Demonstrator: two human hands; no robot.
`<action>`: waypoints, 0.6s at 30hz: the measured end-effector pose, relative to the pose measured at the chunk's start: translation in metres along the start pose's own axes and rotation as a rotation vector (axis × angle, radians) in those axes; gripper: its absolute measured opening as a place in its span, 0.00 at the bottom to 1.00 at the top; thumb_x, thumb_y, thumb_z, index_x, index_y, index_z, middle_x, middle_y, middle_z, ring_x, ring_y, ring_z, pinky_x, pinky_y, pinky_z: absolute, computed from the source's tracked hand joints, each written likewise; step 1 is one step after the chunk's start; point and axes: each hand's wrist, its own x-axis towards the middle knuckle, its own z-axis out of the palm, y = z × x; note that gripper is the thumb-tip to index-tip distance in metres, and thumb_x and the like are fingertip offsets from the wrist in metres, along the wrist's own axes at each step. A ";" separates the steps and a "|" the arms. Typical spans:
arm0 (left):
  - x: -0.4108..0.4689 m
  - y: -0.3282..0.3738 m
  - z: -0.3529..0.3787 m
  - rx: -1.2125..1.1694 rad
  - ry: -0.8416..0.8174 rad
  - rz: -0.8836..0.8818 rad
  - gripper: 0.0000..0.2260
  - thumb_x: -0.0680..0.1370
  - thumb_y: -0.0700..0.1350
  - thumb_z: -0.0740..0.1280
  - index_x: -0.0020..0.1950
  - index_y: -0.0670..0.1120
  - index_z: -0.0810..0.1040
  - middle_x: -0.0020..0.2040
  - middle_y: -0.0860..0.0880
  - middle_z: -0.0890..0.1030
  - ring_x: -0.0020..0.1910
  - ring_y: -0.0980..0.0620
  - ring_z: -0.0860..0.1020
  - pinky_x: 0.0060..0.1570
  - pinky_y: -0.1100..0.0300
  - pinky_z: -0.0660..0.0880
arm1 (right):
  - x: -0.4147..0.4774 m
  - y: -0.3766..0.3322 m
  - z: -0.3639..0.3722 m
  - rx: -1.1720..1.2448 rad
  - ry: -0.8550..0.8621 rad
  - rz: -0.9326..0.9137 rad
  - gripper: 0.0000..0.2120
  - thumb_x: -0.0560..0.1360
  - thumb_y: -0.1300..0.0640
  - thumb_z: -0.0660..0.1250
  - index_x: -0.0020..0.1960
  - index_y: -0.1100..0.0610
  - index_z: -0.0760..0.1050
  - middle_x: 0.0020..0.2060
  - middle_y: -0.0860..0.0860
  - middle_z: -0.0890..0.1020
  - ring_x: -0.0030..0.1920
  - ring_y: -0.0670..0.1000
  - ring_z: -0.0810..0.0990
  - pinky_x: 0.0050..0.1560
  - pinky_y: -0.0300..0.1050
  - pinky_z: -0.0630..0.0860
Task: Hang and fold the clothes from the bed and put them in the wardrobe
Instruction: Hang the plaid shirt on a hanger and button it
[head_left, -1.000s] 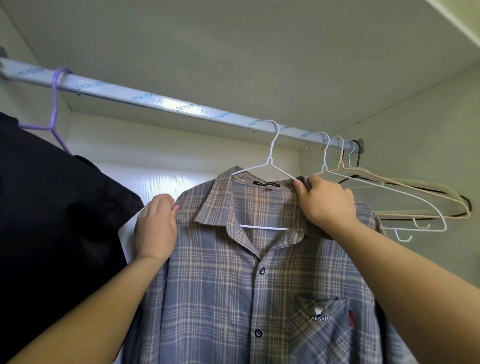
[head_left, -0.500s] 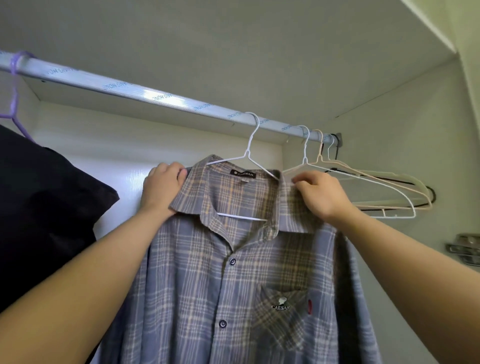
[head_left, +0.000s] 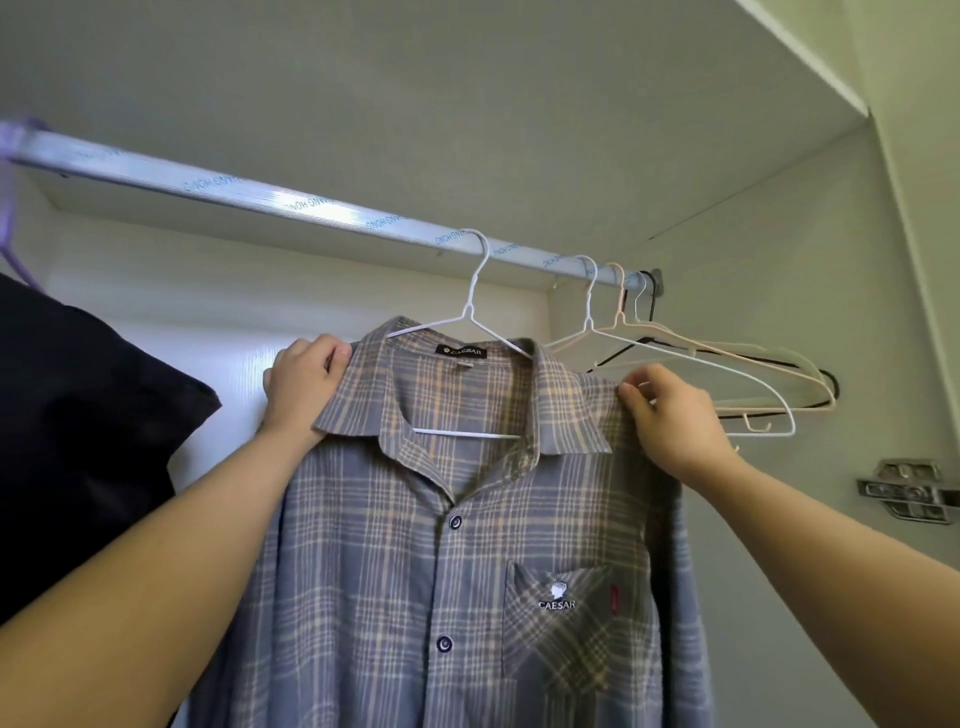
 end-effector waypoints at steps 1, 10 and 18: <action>-0.002 -0.001 0.001 -0.005 -0.003 -0.008 0.12 0.85 0.48 0.59 0.52 0.46 0.81 0.49 0.41 0.78 0.55 0.39 0.74 0.56 0.46 0.66 | 0.002 -0.002 0.000 0.005 -0.001 -0.001 0.08 0.84 0.50 0.61 0.56 0.50 0.77 0.46 0.46 0.78 0.46 0.49 0.75 0.48 0.45 0.69; -0.011 -0.015 -0.001 -0.138 0.004 -0.062 0.14 0.85 0.46 0.59 0.48 0.39 0.79 0.44 0.42 0.81 0.46 0.41 0.76 0.44 0.52 0.68 | 0.013 -0.022 0.008 0.140 -0.003 0.131 0.16 0.83 0.49 0.58 0.50 0.58 0.80 0.47 0.55 0.83 0.48 0.56 0.79 0.52 0.52 0.74; -0.026 -0.062 -0.002 -0.039 -0.062 -0.114 0.09 0.85 0.47 0.57 0.50 0.49 0.75 0.45 0.47 0.80 0.45 0.44 0.76 0.45 0.53 0.70 | 0.016 -0.015 0.000 0.076 -0.116 0.210 0.23 0.83 0.43 0.51 0.41 0.53 0.77 0.51 0.55 0.79 0.53 0.58 0.76 0.55 0.50 0.68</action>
